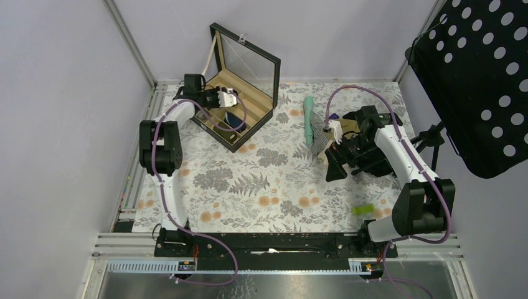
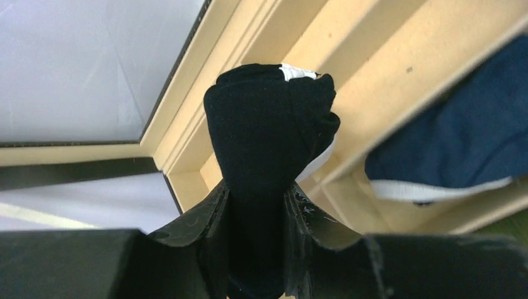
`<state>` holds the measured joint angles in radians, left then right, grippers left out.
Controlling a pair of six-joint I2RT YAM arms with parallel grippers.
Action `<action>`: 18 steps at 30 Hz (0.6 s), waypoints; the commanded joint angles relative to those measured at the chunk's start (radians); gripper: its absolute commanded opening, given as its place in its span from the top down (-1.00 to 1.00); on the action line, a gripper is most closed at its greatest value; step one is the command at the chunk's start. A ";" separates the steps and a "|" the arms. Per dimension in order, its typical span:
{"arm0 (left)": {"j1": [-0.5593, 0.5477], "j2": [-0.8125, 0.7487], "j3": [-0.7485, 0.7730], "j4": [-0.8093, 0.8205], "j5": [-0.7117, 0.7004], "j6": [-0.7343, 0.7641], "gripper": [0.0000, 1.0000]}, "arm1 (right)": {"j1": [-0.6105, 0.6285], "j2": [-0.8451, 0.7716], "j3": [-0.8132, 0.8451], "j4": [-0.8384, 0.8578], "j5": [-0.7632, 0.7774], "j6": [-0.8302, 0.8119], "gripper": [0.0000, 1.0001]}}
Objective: Roll the underwear
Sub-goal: Place the underwear in the storage box.
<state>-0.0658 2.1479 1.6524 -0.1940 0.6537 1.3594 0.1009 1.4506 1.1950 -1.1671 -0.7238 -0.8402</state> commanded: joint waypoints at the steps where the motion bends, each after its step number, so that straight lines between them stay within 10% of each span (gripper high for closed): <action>1: -0.007 -0.081 -0.008 -0.024 0.065 0.123 1.00 | -0.006 -0.002 0.006 0.001 -0.043 -0.001 -0.99; 10: -0.077 0.059 0.178 -0.020 0.067 0.107 1.00 | -0.006 -0.001 -0.021 -0.004 -0.043 0.006 -0.99; 18: -0.100 0.107 0.231 -0.387 0.089 0.406 1.00 | -0.014 -0.023 -0.062 -0.011 -0.012 0.007 -0.99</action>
<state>-0.1734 2.2272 1.8332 -0.3710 0.6903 1.5742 0.0982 1.4612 1.1408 -1.1614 -0.7433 -0.8394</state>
